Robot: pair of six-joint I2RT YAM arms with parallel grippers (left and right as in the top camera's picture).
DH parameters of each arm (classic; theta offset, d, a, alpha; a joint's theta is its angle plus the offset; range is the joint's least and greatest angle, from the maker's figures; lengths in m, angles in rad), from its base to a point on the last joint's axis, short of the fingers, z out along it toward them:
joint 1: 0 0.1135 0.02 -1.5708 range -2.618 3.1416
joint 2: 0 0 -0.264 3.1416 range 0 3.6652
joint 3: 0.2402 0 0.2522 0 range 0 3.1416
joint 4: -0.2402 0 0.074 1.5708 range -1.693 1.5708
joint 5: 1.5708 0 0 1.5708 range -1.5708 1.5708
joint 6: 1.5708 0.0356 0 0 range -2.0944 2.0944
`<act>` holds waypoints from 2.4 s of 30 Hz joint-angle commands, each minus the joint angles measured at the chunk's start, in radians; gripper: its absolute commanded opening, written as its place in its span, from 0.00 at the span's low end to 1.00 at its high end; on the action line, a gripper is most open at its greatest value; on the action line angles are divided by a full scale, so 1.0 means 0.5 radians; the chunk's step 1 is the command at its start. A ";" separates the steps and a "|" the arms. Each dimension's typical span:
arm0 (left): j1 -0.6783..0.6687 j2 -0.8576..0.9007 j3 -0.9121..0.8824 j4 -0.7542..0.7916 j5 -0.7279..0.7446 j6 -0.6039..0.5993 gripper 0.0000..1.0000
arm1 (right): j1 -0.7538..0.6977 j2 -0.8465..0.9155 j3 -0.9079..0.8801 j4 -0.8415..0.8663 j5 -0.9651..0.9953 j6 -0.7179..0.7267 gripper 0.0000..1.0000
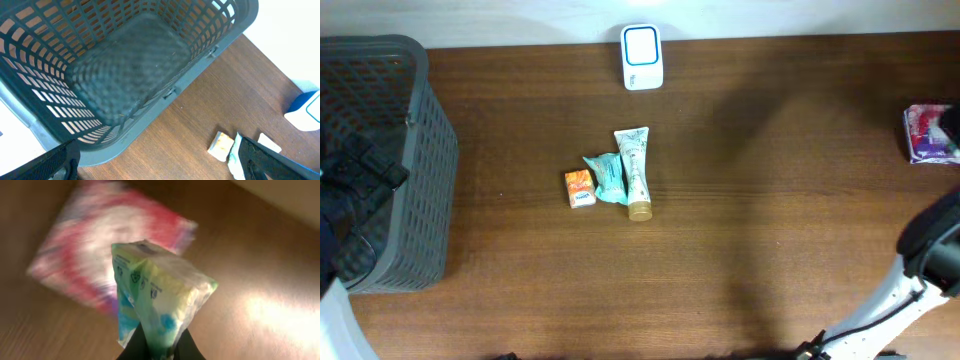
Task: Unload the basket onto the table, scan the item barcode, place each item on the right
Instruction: 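Carry the green box to the right edge and release it, then reach the right gripper to the white Pantene tube and grasp it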
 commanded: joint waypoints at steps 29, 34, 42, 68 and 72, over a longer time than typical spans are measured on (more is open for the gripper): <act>0.011 -0.003 -0.001 -0.001 -0.008 -0.017 0.99 | -0.192 0.459 -0.010 0.467 -1.214 0.401 0.17; 0.011 -0.003 -0.001 -0.001 -0.008 -0.017 0.99 | -0.339 0.394 -0.010 0.304 -1.202 0.400 0.36; 0.011 -0.003 -0.001 -0.001 -0.008 -0.017 0.99 | -0.436 0.126 -0.002 0.145 -1.569 -0.137 0.65; 0.011 -0.003 -0.001 -0.001 -0.008 -0.017 0.99 | 1.606 0.102 -0.007 -0.610 -1.506 -1.057 0.99; 0.011 -0.003 -0.001 -0.001 -0.008 -0.018 0.99 | 1.795 0.202 -0.007 -0.500 -1.637 -1.056 0.99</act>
